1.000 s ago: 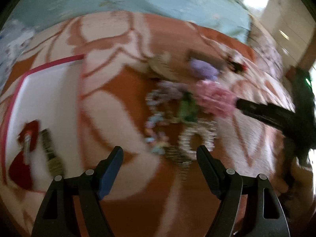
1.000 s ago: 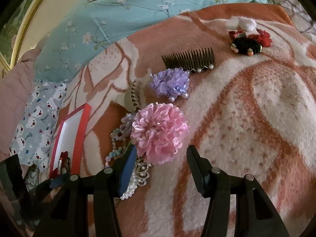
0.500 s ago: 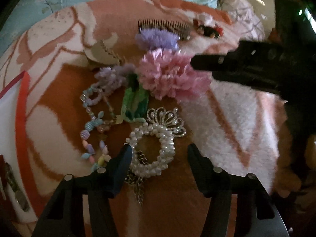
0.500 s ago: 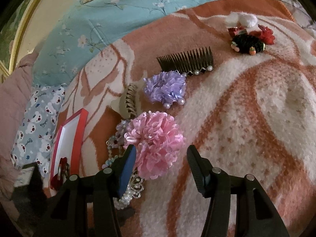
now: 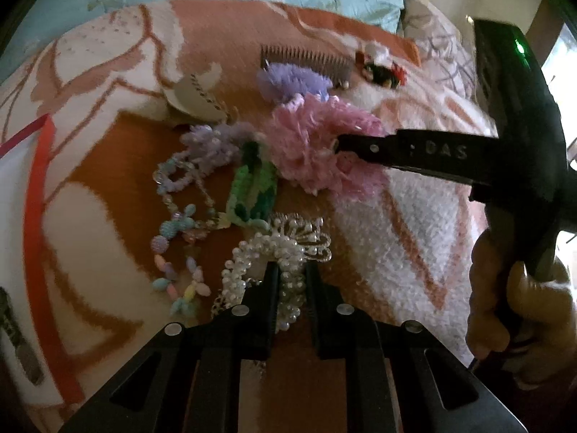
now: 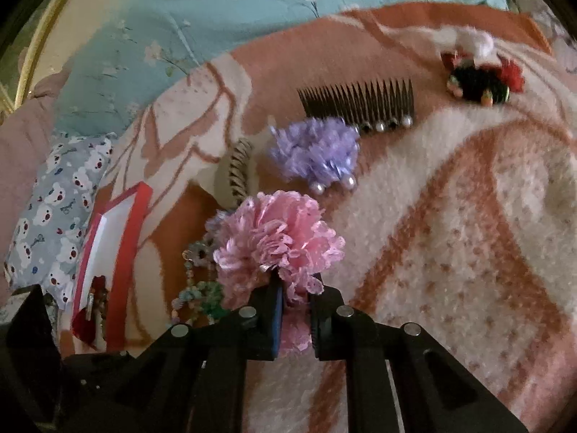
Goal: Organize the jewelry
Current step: 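Grasp the pink flower clip with the right tool while the left tool grasps the pearl bracelet, then carry the pearl bracelet and pink flower clip into the box and release both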
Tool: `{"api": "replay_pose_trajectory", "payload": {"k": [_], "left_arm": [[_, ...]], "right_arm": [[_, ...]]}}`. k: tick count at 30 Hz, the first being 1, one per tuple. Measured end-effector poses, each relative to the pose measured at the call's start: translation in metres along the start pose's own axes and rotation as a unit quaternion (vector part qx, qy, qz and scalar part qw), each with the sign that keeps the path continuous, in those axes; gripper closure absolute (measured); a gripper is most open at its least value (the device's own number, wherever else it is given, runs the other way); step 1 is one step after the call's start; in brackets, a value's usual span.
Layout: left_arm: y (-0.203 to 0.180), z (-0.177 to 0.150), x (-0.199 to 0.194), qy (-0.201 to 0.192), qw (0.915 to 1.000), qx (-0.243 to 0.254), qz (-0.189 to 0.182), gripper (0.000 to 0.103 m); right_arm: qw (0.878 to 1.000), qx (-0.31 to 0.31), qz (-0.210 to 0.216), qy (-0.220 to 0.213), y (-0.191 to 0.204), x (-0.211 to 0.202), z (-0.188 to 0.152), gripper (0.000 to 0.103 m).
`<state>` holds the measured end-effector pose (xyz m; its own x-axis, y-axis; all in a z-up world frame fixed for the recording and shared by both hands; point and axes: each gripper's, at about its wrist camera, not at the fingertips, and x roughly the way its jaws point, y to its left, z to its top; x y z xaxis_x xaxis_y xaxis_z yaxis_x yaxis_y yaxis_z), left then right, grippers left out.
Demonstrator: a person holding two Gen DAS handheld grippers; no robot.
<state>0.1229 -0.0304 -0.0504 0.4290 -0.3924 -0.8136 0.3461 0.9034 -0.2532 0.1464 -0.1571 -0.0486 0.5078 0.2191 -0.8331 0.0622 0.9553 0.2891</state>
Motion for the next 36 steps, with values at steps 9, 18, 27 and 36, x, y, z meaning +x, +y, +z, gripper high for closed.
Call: {"api": "replay_pose_trajectory", "payload": {"k": [9, 18, 27, 36], "left_arm": [[0.023, -0.019, -0.063, -0.05, 0.9979, -0.042, -0.001, 0.09], [0.062, -0.045, -0.128, -0.099, 0.9907, -0.091, 0.019, 0.09], [0.094, -0.074, -0.173, -0.129, 0.9813, -0.131, 0.056, 0.09], [0.125, -0.084, -0.202, -0.147, 0.9716, -0.161, 0.092, 0.09]], "right_arm": [[0.999, -0.007, 0.038, -0.024, 0.022, -0.029, 0.005, 0.092], [0.997, -0.038, 0.07, -0.013, 0.068, -0.026, -0.002, 0.092], [0.992, -0.079, 0.094, 0.017, 0.116, -0.007, -0.02, 0.092], [0.986, -0.104, 0.121, 0.049, 0.16, 0.016, -0.033, 0.092]]}}
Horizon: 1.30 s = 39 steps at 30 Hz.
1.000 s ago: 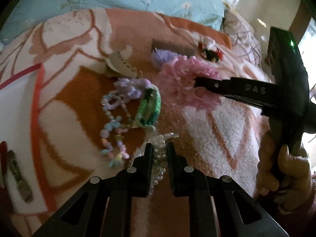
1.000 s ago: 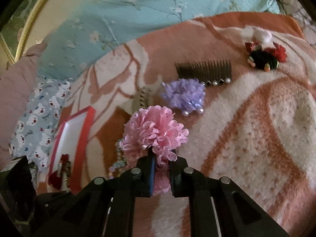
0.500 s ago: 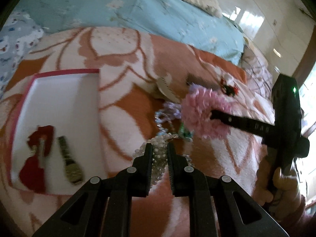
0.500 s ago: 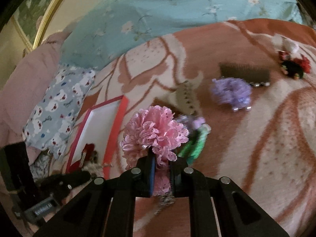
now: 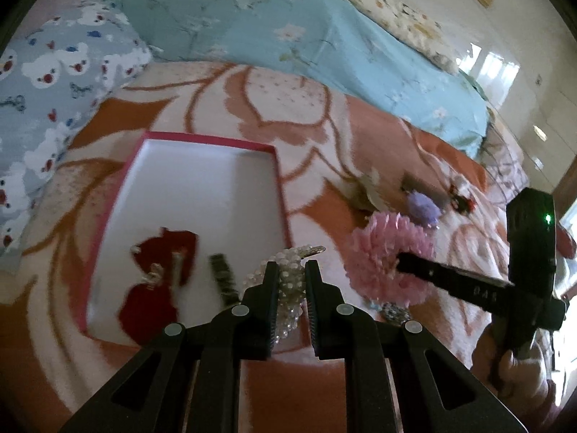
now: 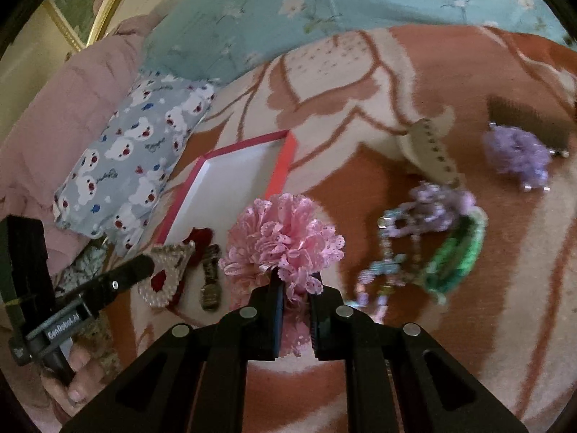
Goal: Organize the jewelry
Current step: 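Carry the pearl bracelet and pink flower clip into the box and release both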
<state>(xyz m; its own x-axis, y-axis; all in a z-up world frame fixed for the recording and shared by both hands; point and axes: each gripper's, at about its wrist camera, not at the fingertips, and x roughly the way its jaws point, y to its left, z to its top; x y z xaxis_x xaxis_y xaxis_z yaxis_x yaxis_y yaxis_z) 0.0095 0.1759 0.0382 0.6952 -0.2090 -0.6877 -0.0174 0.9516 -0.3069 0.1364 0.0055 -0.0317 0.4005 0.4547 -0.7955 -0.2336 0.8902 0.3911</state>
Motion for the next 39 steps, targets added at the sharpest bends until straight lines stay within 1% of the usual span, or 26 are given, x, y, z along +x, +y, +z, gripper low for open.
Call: {"api": "replay_pose_trajectory", "payload": {"k": [6, 12, 19, 23, 27, 29, 37, 39], "left_arm": [[0.024, 0.007, -0.007, -0.011, 0.9993, -0.015, 0.032, 0.09], [0.041, 0.015, -0.001, -0.015, 0.9971, -0.023, 0.07, 0.09], [0.063, 0.033, 0.025, -0.015, 0.994, -0.028, 0.104, 0.09], [0.07, 0.039, 0.048, -0.008, 0.9921, -0.019, 0.124, 0.09], [0.075, 0.037, 0.07, 0.009, 0.9911, -0.015, 0.132, 0.09], [0.077, 0.034, 0.078, 0.017, 0.9909, -0.013, 0.133, 0.089], [0.087, 0.028, 0.099, 0.033, 0.9902, -0.024, 0.134, 0.089], [0.089, 0.028, 0.102, 0.035, 0.9902, -0.027, 0.133, 0.089]], "right_arm": [[1.0, -0.017, 0.02, 0.016, 0.026, 0.025, 0.004, 0.092], [0.998, -0.032, 0.038, 0.039, 0.05, 0.058, 0.013, 0.092], [0.996, -0.049, 0.047, 0.054, 0.073, 0.091, 0.025, 0.092], [0.995, -0.053, 0.046, 0.072, 0.078, 0.112, 0.029, 0.092], [0.993, -0.062, 0.046, 0.088, 0.081, 0.125, 0.026, 0.091], [0.993, -0.064, 0.044, 0.093, 0.082, 0.13, 0.024, 0.088], [0.993, -0.056, 0.03, 0.095, 0.074, 0.136, 0.024, 0.087], [0.994, -0.055, 0.029, 0.094, 0.073, 0.136, 0.025, 0.084]]}}
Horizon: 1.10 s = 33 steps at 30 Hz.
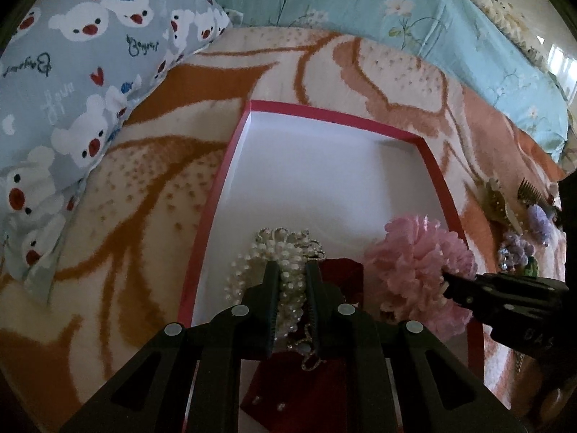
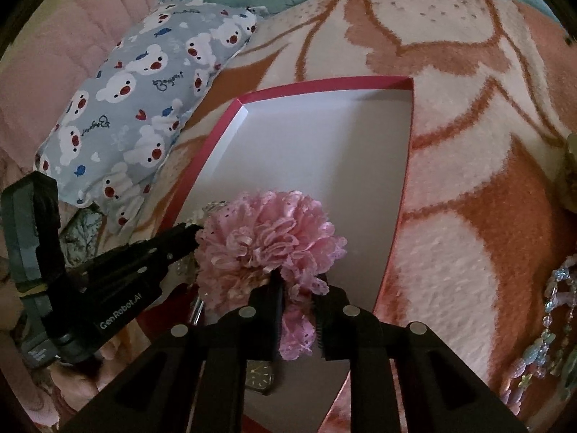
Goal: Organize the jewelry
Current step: 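Carry the pearl bracelet and pink flower clip into the box and release both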
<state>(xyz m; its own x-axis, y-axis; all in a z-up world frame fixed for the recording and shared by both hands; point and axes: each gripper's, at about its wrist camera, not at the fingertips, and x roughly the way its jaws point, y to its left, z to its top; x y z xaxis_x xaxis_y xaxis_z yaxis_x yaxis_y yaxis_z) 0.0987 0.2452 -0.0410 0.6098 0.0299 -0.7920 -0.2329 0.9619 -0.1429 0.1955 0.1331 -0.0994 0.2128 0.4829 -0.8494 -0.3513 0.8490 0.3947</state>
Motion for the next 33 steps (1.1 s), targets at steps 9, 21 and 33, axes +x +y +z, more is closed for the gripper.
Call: {"api": "replay_pose_trajectory", "payload": {"k": [9, 21, 33], "left_arm": [[0.001, -0.005, -0.005, 0.0, 0.9999, -0.008, -0.009, 0.084], [-0.003, -0.012, -0.029, -0.014, 0.9997, -0.014, -0.012, 0.061], [-0.029, -0.014, -0.055, -0.026, 0.9991, 0.002, -0.033, 0.057]], "right_arm": [[1.0, 0.003, 0.004, -0.011, -0.001, -0.009, 0.001, 0.059], [0.999, 0.005, 0.005, -0.034, -0.006, -0.039, -0.007, 0.053], [0.997, 0.04, -0.004, -0.06, -0.04, -0.08, -0.025, 0.052]]}}
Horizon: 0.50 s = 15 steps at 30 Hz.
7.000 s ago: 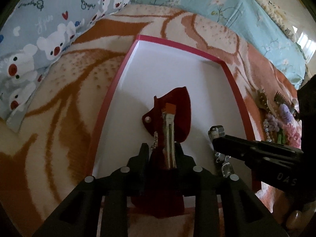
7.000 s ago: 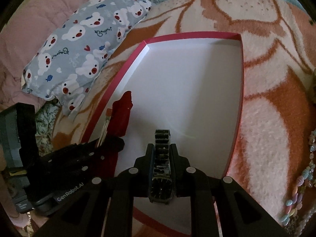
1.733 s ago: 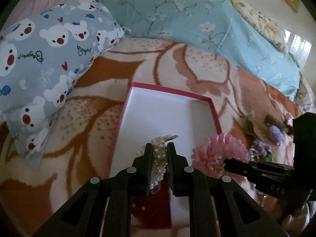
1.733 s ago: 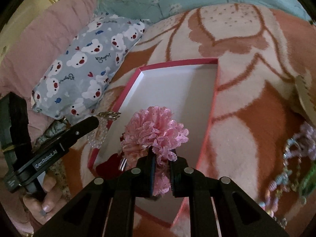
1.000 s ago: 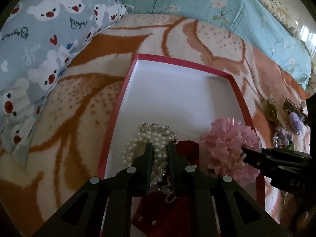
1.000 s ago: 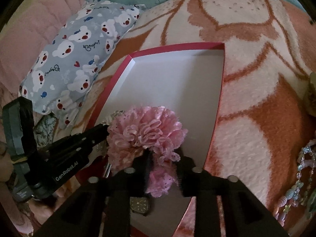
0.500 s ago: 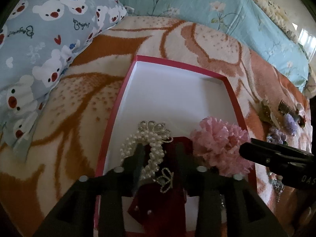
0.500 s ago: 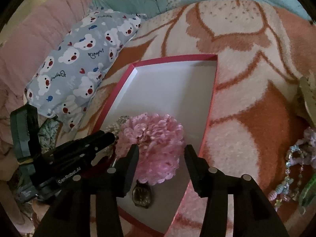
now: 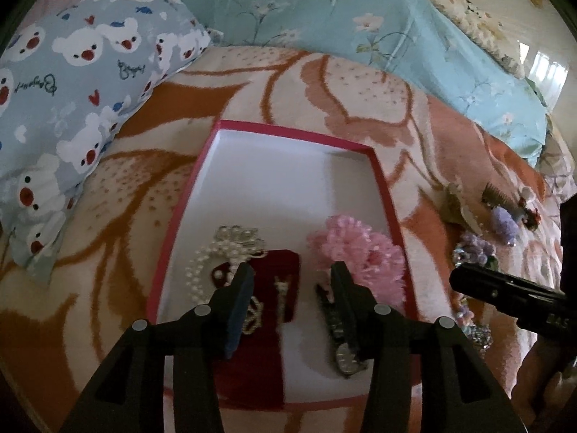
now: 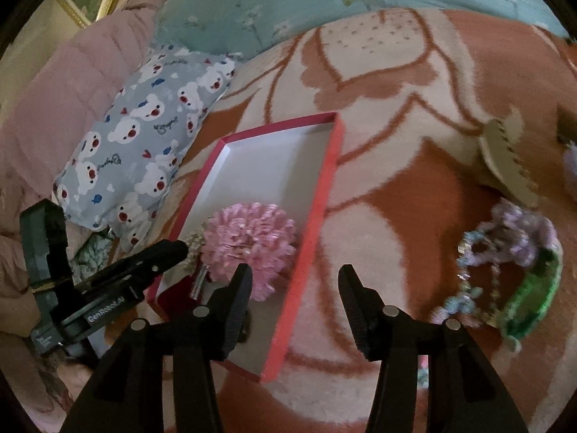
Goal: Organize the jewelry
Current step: 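Carry the pearl bracelet and pink flower clip into the box and release both, then grasp the beige claw clip with the left tool while the right tool grasps the black comb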
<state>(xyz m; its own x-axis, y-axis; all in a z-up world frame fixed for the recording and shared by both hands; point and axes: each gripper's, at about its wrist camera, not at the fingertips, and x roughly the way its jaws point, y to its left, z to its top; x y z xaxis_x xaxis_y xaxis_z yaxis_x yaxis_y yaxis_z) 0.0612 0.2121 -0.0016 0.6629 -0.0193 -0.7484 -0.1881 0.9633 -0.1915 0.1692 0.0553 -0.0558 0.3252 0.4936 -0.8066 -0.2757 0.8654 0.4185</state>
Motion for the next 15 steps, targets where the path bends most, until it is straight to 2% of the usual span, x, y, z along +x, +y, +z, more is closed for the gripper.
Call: {"api": "replay_pose_trajectory", "payload": {"k": [5, 8, 15], "left_arm": [[-0.013, -0.002, -0.002, 0.007, 0.9998, -0.003, -0.017, 0.054], [-0.024, -0.003, -0.004, 0.01, 0.9996, 0.003, -0.025, 0.052], [-0.055, 0.0, -0.001, 0.019, 0.9983, 0.021, -0.051, 0.05]], "right_arm": [[0.999, 0.027, -0.018, -0.011, -0.026, -0.019, -0.009, 0.051], [0.998, 0.046, -0.027, -0.018, -0.045, -0.032, -0.018, 0.046], [0.993, 0.089, -0.069, -0.044, -0.099, -0.074, -0.03, 0.046]]}}
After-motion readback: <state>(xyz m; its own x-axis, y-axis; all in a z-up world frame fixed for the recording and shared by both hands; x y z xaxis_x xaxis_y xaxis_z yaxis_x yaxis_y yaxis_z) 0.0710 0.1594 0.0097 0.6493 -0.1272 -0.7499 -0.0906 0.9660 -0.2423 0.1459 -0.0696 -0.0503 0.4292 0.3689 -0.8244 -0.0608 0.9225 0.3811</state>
